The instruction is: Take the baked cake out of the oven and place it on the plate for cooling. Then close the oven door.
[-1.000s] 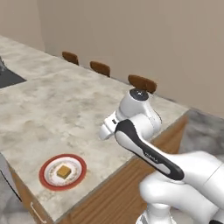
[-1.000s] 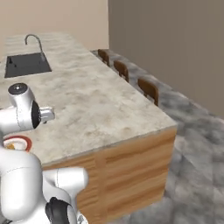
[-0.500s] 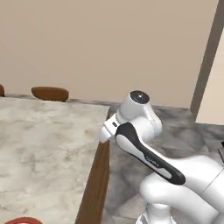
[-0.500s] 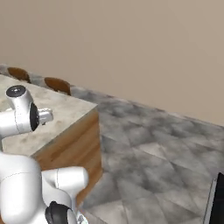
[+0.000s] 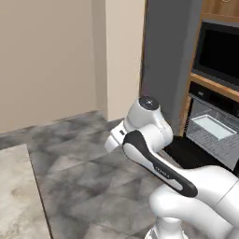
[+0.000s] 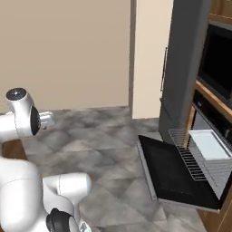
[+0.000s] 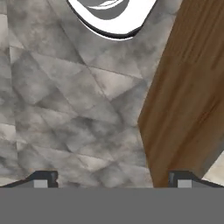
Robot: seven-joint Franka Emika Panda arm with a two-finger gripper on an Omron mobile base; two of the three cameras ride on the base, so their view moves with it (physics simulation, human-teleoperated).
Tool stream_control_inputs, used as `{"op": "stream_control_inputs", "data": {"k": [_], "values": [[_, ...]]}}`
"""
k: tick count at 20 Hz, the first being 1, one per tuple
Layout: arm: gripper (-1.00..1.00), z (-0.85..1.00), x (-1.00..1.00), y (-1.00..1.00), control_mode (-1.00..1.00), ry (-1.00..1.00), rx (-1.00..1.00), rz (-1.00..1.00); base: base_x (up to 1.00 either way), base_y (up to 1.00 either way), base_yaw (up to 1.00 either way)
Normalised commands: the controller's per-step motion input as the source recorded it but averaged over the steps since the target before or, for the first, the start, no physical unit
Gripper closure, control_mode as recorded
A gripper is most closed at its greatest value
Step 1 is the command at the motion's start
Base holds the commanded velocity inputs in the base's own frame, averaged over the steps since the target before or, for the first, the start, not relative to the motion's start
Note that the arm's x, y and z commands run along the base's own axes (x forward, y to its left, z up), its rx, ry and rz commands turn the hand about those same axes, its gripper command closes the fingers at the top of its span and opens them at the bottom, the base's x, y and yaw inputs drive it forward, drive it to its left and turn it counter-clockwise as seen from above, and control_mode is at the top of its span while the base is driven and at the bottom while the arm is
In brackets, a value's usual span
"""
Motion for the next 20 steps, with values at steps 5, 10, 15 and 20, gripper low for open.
{"op": "stream_control_inputs", "data": {"k": [5, 10, 15, 20], "values": [[-1.00, 0.00, 0.00, 0.00, 1.00, 0.00, 0.00, 0.00, 0.01, 0.13, -0.92], [-1.00, 0.00, 0.00, 0.00, 1.00, 0.00, 0.00, 0.00, 0.11, 0.22, -0.84], [-1.00, 0.00, 0.00, 0.00, 1.00, 0.00, 0.00, 0.00, 0.08, 0.33, -0.71], [-1.00, 0.00, 0.00, 0.00, 1.00, 0.00, 0.00, 0.00, 0.26, 0.27, -0.78]]}}
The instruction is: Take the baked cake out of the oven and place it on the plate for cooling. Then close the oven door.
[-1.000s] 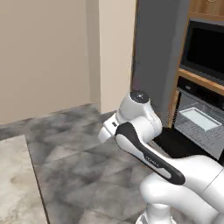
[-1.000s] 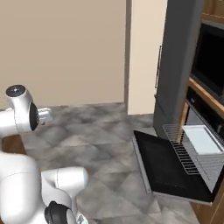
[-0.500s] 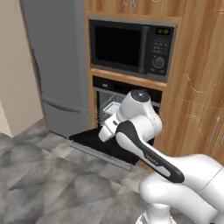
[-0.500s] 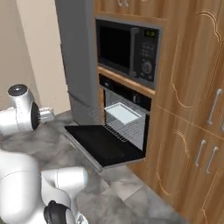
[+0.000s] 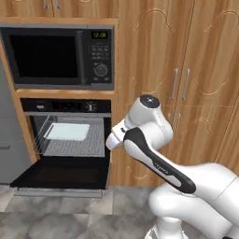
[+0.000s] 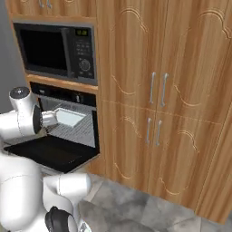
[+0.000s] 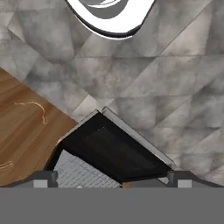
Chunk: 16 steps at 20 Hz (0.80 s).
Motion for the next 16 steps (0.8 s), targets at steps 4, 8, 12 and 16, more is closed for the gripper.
{"op": "stream_control_inputs", "data": {"k": [4, 8, 12, 16], "values": [[-1.00, 0.00, 0.00, 0.00, 1.00, 0.00, 0.00, 0.00, 0.10, 0.42, -0.62], [-1.00, 0.00, 0.00, 0.00, 1.00, 0.00, 0.00, 0.00, 0.09, 0.63, -0.37], [-1.00, 0.00, 0.00, 0.00, 1.00, 0.00, 0.00, 0.00, 0.18, 0.71, -0.24], [-1.00, 0.00, 0.00, 0.00, 1.00, 0.00, 0.00, 0.00, 0.34, 0.33, -0.15]]}}
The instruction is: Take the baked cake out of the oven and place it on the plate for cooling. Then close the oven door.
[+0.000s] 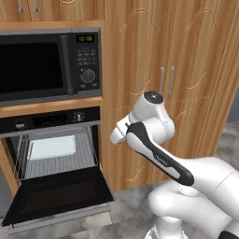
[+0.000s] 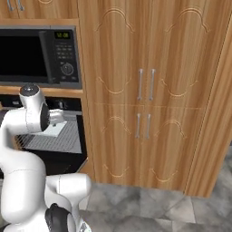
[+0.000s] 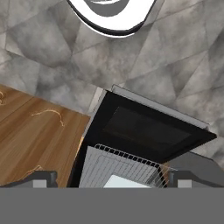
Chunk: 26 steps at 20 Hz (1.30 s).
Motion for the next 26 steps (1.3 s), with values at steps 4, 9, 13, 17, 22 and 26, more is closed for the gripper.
{"op": "stream_control_inputs", "data": {"k": [4, 9, 13, 17, 22, 26], "values": [[-1.00, 0.00, 0.00, 0.00, 1.00, 0.00, 0.00, 0.00, 0.40, 0.07, -0.09], [-1.00, 0.00, 0.00, 0.00, 1.00, 0.00, 0.00, 0.00, 0.34, 0.22, -0.04], [-1.00, 0.00, 0.00, 0.00, 1.00, 0.00, 0.00, 0.00, 0.22, 0.27, -0.02], [-1.00, 0.00, 0.00, 0.00, 1.00, 0.00, 0.00, 0.00, 0.41, 0.05, -0.06], [-1.00, 0.00, 0.00, 0.00, 1.00, 0.00, 0.00, 0.00, 0.45, 0.02, -0.08], [-1.00, 0.00, 0.00, 0.00, 1.00, 0.00, 0.00, 0.00, -0.07, 0.07, 0.00]]}}
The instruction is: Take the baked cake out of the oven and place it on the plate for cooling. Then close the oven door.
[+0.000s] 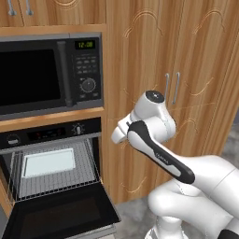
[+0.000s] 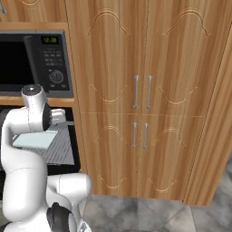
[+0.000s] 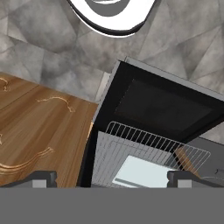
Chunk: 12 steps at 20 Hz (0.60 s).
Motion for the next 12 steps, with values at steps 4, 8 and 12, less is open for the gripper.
{"op": "stream_control_inputs", "data": {"k": [4, 8, 12], "values": [[-1.00, 0.00, 0.00, 0.00, 1.00, 0.00, 0.00, 0.00, 0.08, 0.13, 0.00], [-1.00, 0.00, 0.00, 0.00, 1.00, 0.00, 0.00, 0.00, 0.09, 0.04, 0.00], [-1.00, 0.00, 0.00, 0.00, 1.00, 0.00, 0.00, 0.00, 0.00, 0.00, 0.00]]}}
